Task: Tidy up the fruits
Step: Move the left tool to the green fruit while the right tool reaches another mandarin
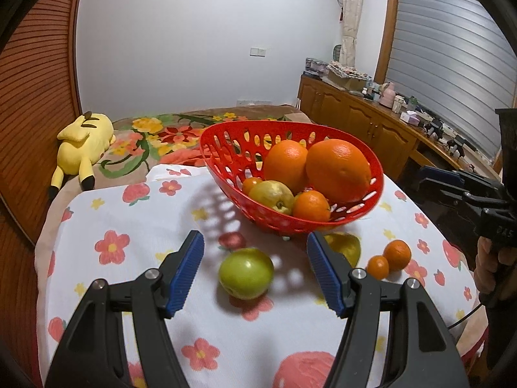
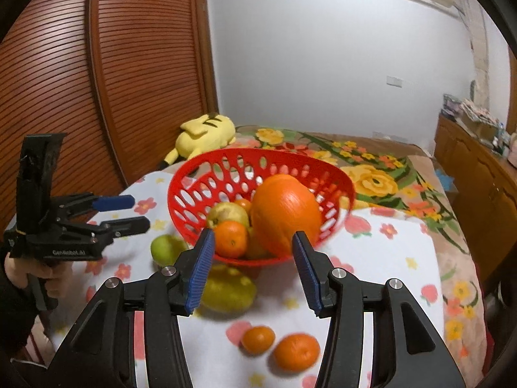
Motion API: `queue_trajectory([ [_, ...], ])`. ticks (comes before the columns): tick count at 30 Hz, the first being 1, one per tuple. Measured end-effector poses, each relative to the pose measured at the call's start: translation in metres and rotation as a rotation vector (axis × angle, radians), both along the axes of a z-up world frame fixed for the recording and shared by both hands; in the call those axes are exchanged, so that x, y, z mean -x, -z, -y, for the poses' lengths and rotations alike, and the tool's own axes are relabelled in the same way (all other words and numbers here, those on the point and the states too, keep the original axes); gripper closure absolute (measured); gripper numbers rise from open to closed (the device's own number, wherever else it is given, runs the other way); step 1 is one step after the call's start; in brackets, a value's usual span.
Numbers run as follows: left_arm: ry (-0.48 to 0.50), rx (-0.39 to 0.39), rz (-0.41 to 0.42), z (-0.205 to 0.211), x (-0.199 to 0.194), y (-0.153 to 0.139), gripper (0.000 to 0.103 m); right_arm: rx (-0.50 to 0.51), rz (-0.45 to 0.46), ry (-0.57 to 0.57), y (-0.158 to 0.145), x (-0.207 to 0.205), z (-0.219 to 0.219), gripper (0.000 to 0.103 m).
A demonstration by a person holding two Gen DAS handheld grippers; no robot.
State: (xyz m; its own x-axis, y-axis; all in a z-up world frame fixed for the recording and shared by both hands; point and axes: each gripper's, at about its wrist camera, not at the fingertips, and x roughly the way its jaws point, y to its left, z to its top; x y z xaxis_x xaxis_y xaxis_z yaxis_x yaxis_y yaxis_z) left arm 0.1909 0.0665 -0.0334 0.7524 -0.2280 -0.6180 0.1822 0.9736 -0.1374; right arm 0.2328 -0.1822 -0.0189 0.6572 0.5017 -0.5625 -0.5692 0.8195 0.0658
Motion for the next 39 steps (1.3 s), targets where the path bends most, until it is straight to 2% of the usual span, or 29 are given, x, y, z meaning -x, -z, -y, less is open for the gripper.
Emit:
queue_trajectory([
  [11, -0.012, -0.007, 0.005, 0.005, 0.024, -0.004, 0.035, -0.005, -0.011, 0.049, 0.009, 0.027, 0.029, 0.043],
  [28, -0.013, -0.003, -0.053, 0.009, 0.020, 0.021, 0.035, 0.023, -0.157, 0.094, 0.071, 0.008, 0.044, 0.043],
  [39, -0.011, 0.002, -0.083, 0.009, 0.015, 0.033, 0.035, 0.026, -0.212, 0.094, 0.091, 0.001, 0.042, 0.048],
])
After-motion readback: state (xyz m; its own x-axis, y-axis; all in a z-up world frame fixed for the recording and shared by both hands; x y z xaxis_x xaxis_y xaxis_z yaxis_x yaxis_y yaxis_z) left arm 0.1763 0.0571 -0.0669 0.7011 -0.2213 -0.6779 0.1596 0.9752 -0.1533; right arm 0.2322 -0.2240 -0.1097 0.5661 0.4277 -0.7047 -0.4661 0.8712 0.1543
